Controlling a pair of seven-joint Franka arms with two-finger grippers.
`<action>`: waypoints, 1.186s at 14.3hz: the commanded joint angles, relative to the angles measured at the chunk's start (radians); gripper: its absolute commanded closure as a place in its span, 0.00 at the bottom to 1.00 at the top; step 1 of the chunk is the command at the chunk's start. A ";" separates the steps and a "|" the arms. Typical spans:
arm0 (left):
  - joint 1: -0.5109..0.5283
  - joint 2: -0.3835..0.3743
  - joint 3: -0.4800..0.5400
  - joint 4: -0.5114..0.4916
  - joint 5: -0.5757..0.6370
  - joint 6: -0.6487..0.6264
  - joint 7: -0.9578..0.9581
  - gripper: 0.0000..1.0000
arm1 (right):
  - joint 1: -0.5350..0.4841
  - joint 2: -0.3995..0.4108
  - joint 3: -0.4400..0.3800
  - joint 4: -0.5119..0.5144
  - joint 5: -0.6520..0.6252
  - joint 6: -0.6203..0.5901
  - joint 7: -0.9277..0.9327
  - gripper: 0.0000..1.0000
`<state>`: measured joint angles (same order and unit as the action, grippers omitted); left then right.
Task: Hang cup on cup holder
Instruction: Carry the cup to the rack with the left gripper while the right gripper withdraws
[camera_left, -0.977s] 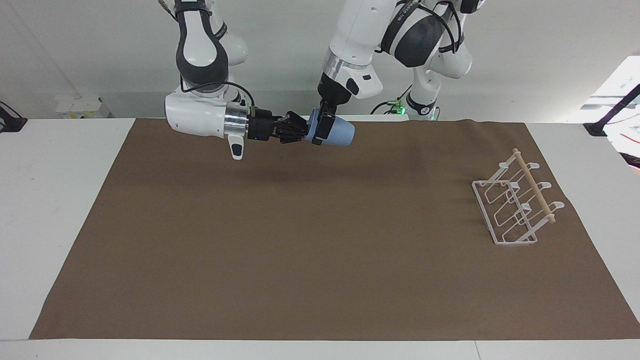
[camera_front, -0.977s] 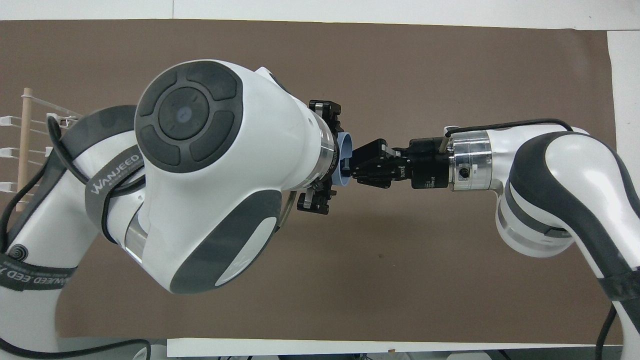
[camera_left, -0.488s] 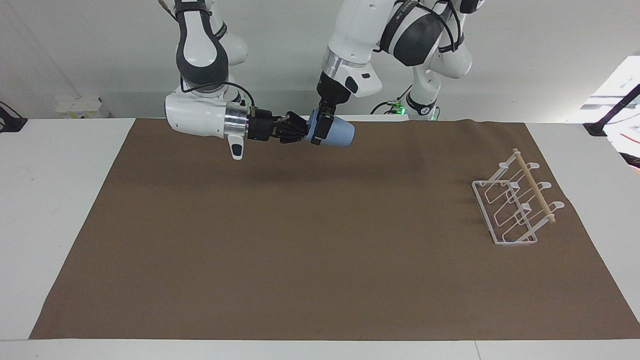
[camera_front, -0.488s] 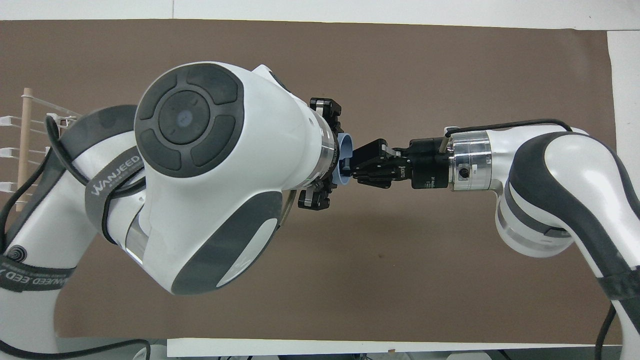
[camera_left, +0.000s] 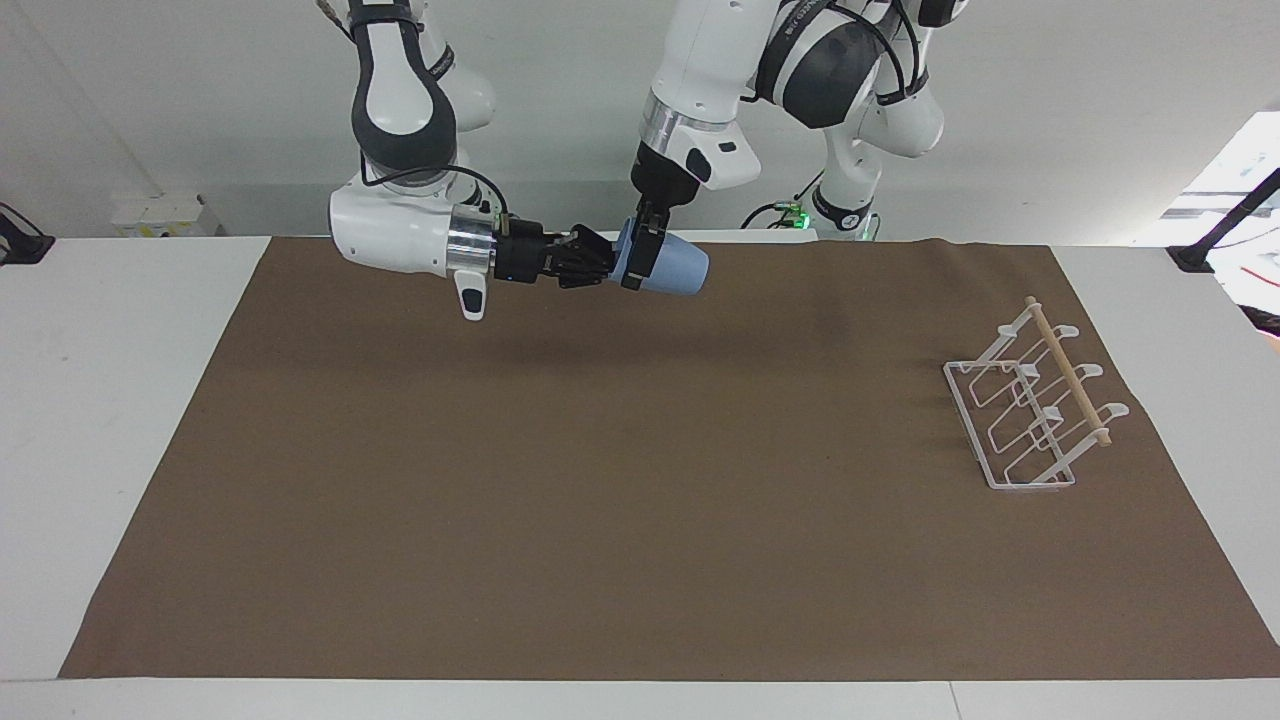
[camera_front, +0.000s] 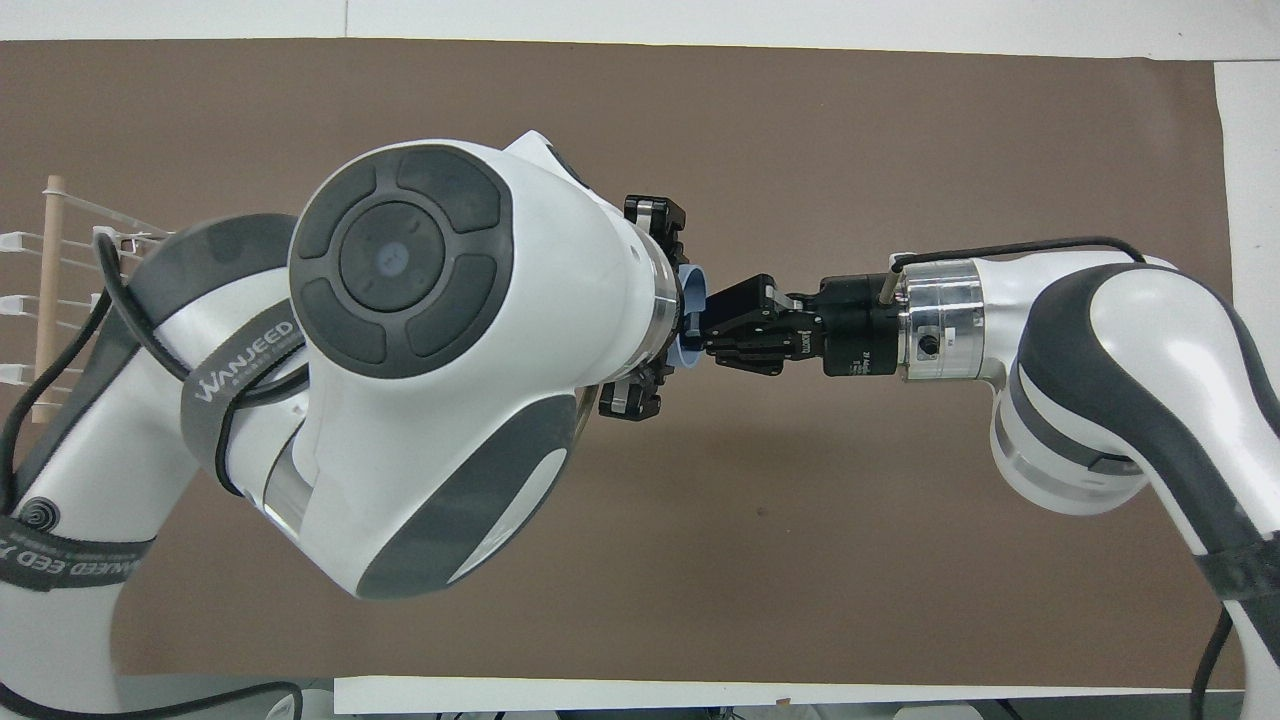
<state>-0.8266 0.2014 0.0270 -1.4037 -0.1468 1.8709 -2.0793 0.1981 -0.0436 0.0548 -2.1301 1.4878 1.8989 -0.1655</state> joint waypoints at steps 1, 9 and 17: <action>-0.011 0.007 0.007 0.015 0.020 -0.009 -0.001 1.00 | -0.008 -0.012 0.000 -0.004 0.009 0.011 0.004 0.01; -0.013 0.007 0.007 0.017 0.020 -0.019 -0.002 1.00 | -0.107 -0.041 -0.010 0.070 -0.536 0.020 0.029 0.01; 0.119 0.001 0.021 0.012 0.159 -0.272 0.283 1.00 | -0.246 -0.067 -0.013 0.105 -1.211 0.008 0.027 0.01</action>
<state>-0.7646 0.2018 0.0468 -1.4038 -0.0383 1.6737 -1.9015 -0.0273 -0.0992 0.0315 -2.0473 0.4010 1.9149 -0.1535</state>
